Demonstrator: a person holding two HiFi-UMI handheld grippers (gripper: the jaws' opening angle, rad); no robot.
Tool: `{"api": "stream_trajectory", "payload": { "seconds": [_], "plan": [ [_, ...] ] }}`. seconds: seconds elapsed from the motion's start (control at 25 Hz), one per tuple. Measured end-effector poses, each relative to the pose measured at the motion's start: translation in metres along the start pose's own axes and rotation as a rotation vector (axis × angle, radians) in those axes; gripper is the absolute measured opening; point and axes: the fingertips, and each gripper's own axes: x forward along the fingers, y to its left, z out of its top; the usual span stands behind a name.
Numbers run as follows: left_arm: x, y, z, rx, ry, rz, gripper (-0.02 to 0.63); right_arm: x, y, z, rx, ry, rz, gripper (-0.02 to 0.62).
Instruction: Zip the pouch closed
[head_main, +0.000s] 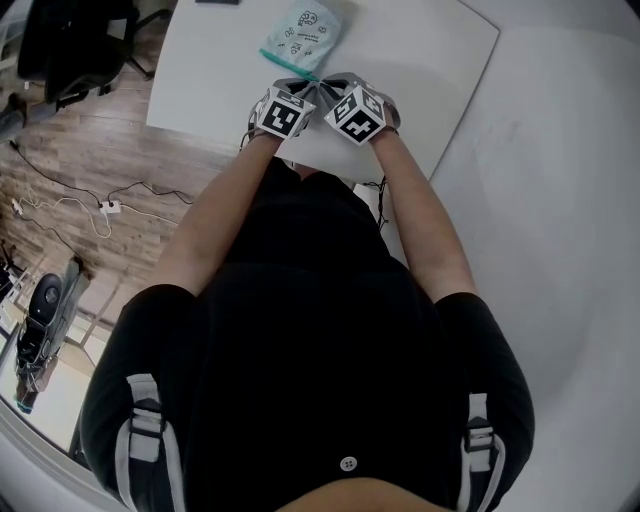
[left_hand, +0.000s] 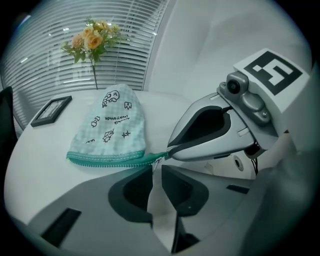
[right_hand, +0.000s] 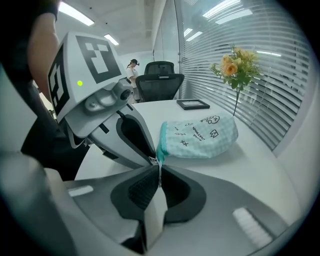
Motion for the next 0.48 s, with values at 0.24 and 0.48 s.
{"api": "stream_trajectory", "payload": {
  "seconds": [0.24,0.48],
  "plan": [
    [-0.0005,0.0013,0.0051,0.006,-0.011,-0.005,0.036,-0.0003,-0.0021,0.0061,0.017,-0.008,0.003,0.026],
    [-0.0059,0.0008,0.0058,-0.019,0.021,-0.013,0.009,-0.0051,-0.0017,0.0052,0.007,0.004,0.012,0.026]
  ]
}}
